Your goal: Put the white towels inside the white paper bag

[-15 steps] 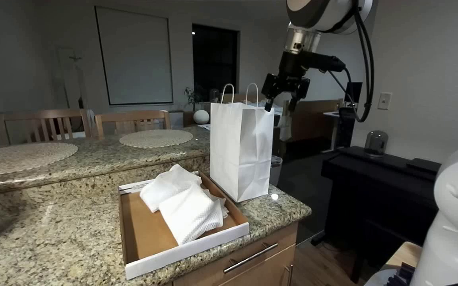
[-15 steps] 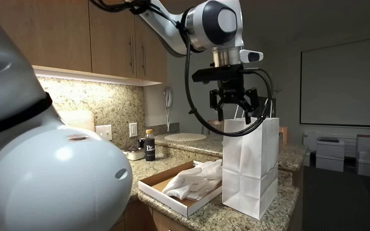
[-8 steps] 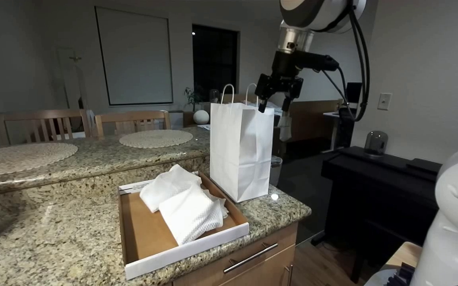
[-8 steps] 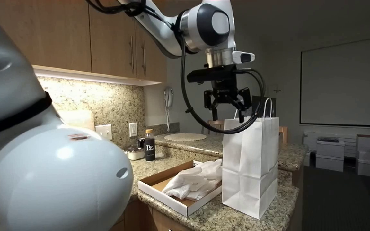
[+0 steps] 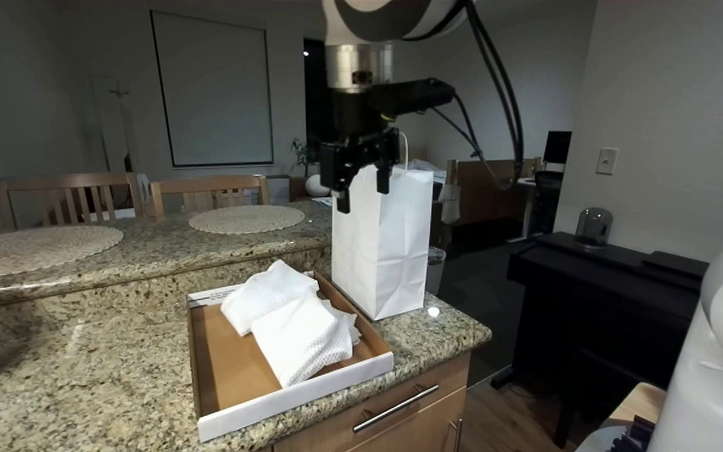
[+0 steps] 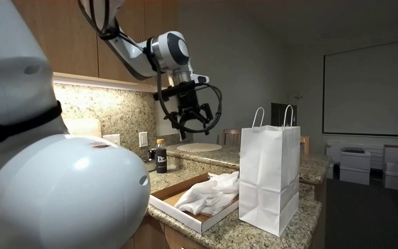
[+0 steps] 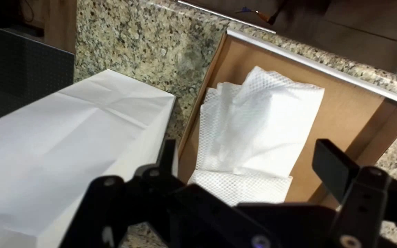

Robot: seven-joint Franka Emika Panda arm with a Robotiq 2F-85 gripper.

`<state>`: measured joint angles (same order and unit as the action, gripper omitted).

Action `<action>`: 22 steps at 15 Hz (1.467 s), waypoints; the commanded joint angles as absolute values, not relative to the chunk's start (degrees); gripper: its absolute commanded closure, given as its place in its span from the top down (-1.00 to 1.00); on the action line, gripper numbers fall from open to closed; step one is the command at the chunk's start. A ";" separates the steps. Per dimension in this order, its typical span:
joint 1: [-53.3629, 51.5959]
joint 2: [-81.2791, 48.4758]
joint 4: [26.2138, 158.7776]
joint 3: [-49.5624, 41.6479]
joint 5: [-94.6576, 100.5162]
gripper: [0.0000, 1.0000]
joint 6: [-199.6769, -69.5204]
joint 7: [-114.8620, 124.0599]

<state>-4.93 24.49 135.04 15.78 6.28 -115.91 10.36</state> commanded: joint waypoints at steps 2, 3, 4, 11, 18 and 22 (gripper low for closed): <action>-6.55 8.59 123.33 24.25 15.89 1.00 -114.14 24.50; -5.20 4.45 120.69 26.68 16.70 1.00 -113.91 27.07; -5.16 1.08 118.72 27.44 17.49 1.00 -114.08 29.44; -14.56 -10.67 111.85 17.93 12.69 1.00 -114.97 32.15; -17.24 -20.51 105.75 14.17 13.03 1.00 -114.01 35.47; -18.86 -26.34 104.65 9.83 12.15 1.00 -119.39 37.44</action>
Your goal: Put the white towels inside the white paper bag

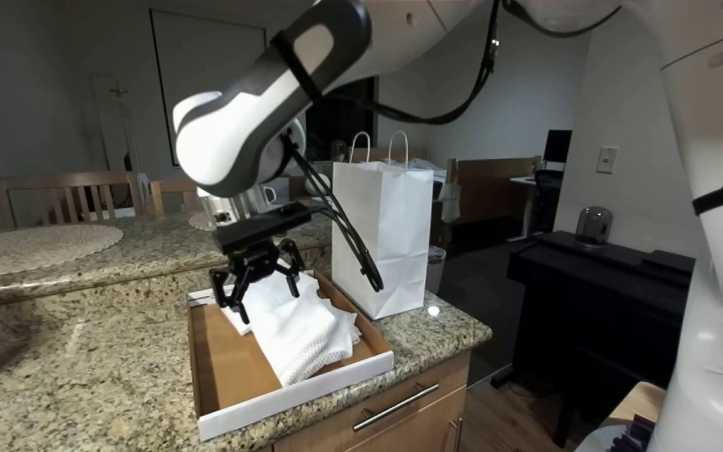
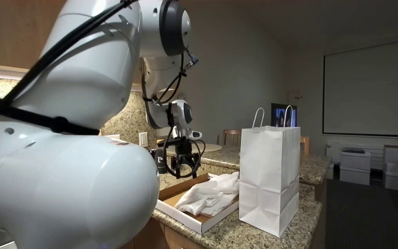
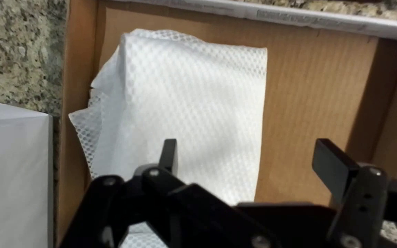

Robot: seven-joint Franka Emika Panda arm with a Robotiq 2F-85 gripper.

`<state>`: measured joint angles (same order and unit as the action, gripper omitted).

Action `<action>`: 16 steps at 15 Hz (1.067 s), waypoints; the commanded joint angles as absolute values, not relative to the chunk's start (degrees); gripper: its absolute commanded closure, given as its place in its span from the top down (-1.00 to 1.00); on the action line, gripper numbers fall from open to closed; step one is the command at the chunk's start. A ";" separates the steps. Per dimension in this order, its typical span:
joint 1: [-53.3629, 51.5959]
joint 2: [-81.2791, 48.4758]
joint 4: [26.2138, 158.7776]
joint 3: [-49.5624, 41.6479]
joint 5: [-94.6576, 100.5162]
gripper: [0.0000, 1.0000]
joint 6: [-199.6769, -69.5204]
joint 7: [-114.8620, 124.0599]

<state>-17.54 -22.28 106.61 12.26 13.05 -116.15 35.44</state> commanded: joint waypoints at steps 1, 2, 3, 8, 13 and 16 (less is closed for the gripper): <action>-19.42 -27.32 104.94 9.11 12.58 1.00 -122.58 37.67; -20.08 -28.57 104.64 8.43 12.78 1.00 -124.60 37.69; -21.70 -29.63 104.39 7.35 14.76 1.00 -125.95 38.64; -29.17 -34.35 101.54 1.36 23.56 1.00 -121.23 48.53; -30.11 -37.82 98.86 -0.27 25.71 1.00 -112.92 54.34; -29.03 -37.25 97.97 0.40 24.71 1.00 -110.20 53.55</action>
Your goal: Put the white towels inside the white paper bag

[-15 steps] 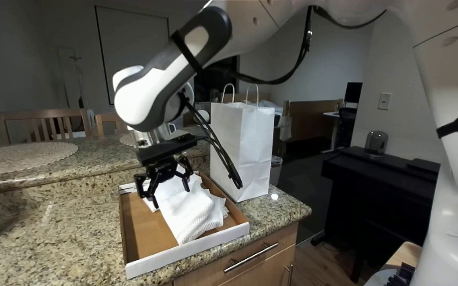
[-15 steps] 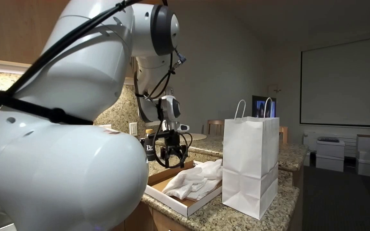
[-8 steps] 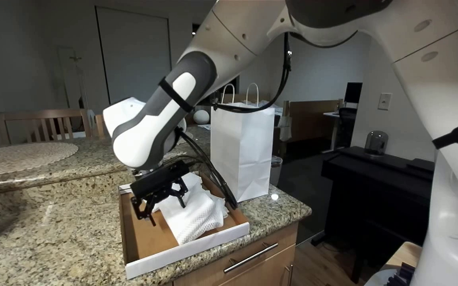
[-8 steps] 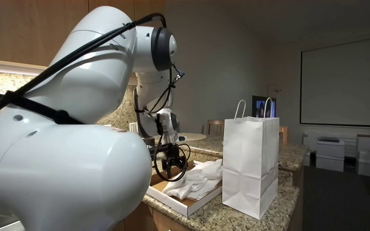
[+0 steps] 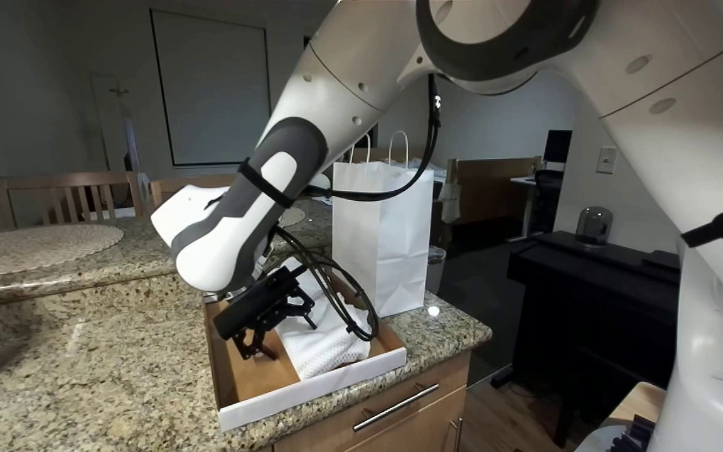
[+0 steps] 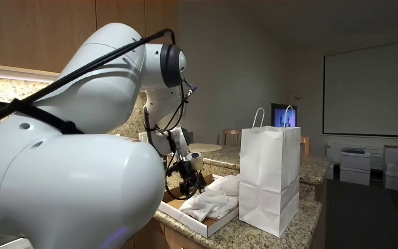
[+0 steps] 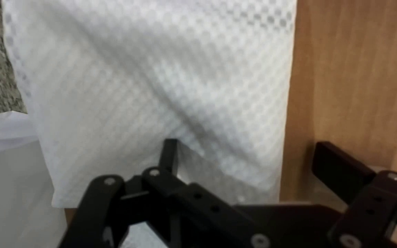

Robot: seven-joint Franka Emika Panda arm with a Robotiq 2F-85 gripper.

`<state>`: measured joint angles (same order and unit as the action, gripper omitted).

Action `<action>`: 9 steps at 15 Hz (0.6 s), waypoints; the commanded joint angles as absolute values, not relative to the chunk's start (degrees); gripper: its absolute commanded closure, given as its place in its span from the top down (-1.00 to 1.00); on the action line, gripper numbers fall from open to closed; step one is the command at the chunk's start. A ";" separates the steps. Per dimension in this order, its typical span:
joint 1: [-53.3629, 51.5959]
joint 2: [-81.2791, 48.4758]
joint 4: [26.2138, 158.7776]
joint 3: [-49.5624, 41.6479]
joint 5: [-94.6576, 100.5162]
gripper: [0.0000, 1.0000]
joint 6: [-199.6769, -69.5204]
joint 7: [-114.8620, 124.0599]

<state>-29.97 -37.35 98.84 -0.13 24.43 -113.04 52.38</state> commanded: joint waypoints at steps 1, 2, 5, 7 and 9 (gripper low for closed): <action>-28.71 -36.19 98.47 0.65 24.50 1.00 -109.98 53.32; -28.52 -35.68 98.62 0.77 24.41 1.00 -109.71 53.30; -28.01 -32.90 100.47 0.90 24.42 1.00 -109.98 53.60; -27.17 -33.66 99.56 0.76 24.02 1.00 -108.71 53.06; -26.20 -34.72 99.09 0.75 23.88 1.00 -107.91 52.60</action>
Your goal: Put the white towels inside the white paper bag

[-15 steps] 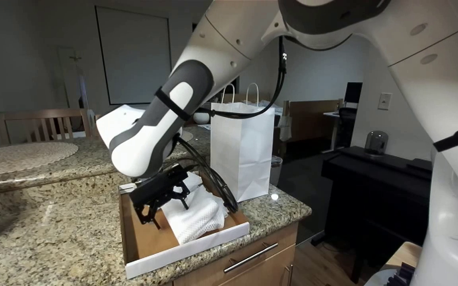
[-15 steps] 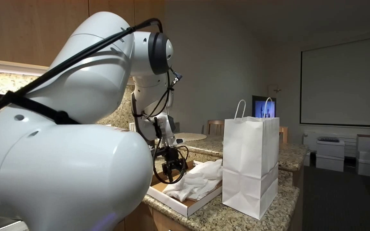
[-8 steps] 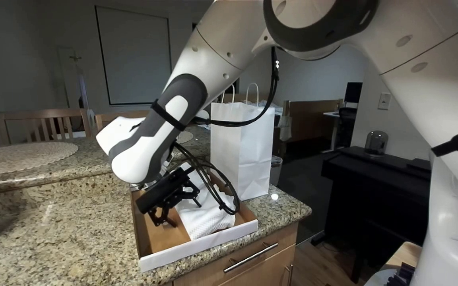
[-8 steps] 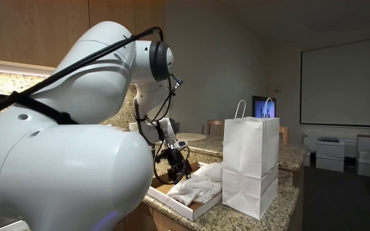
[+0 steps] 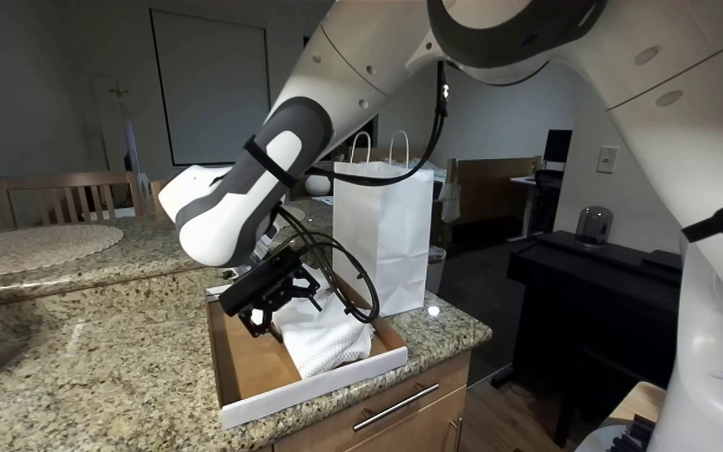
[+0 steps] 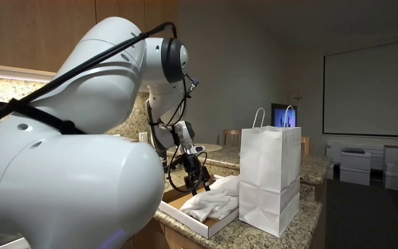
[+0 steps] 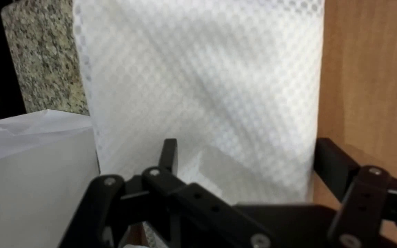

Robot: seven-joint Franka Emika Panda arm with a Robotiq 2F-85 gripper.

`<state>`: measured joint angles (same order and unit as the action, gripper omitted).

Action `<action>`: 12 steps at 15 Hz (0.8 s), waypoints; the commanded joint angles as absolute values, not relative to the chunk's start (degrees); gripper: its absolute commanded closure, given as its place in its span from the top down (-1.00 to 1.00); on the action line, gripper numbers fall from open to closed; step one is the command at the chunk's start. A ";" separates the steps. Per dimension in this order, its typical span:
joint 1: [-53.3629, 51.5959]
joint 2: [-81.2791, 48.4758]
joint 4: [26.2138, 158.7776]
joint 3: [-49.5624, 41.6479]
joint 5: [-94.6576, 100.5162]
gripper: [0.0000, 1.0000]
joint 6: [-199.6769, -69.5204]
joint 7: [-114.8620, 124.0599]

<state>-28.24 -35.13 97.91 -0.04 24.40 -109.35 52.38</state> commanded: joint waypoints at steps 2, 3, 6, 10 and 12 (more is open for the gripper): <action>-25.06 -35.09 99.60 1.18 23.69 1.00 -110.21 52.00; -24.79 -35.16 99.74 1.37 23.59 1.00 -110.72 51.96; -24.63 -33.65 100.73 2.50 23.68 1.00 -113.26 51.46; -25.25 -34.53 100.08 3.22 23.91 1.00 -114.19 51.15; -25.28 -36.29 98.95 2.66 23.99 1.00 -111.94 51.51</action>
